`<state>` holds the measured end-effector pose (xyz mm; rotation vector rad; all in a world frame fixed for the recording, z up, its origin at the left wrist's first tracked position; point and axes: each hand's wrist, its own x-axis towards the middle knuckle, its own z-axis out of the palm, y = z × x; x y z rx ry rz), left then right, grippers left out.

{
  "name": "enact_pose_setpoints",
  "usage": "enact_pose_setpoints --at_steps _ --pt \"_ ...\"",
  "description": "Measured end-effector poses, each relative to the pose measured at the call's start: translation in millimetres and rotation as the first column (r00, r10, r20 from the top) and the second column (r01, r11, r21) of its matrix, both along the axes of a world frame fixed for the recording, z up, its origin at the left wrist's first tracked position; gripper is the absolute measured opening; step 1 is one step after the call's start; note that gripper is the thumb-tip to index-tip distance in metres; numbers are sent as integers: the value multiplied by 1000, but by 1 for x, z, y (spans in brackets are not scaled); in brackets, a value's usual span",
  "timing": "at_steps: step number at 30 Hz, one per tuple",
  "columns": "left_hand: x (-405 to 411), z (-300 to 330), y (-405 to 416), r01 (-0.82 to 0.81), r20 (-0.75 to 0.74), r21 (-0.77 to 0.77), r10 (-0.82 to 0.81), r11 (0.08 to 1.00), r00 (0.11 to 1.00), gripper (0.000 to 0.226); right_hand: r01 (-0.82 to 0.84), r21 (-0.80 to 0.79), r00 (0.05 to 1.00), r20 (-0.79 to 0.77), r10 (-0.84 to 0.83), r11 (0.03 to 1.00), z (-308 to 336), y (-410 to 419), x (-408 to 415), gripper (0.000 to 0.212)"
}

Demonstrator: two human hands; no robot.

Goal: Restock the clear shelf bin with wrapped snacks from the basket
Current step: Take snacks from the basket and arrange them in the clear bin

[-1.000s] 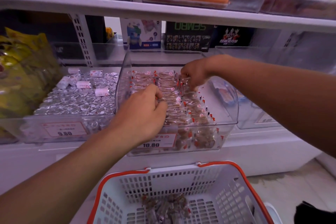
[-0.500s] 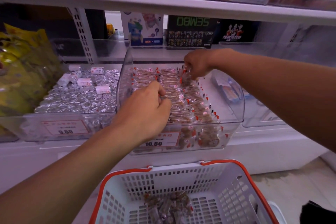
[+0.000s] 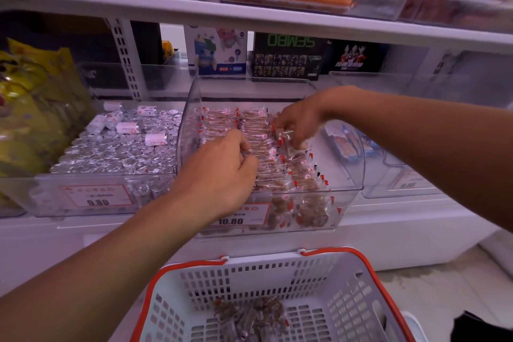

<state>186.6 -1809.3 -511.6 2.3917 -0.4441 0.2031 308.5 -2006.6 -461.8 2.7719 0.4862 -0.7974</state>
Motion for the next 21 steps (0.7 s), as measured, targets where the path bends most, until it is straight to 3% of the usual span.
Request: enact_pose_setpoints --at_steps 4,9,13,16,18,21 --pt "-1 1 0 6 -8 6 -6 1000 1000 13 72 7 997 40 -72 997 5 1 9 61" --pt "0 0 2 17 -7 6 -17 1000 1000 12 47 -37 971 237 -37 998 16 -4 17 47" --pt "0 1 1 19 -11 19 -19 1000 1000 13 48 -57 961 277 -30 997 17 -7 23 42" --pt "0 1 2 20 -20 17 -19 1000 1000 14 31 18 938 345 -35 999 26 -2 22 31" --pt "0 1 3 26 -23 14 -25 1000 999 14 64 58 957 281 -78 996 32 -3 22 24" --pt "0 0 3 29 -20 17 -29 999 999 14 119 -40 993 -1 -119 992 25 2 18 29"
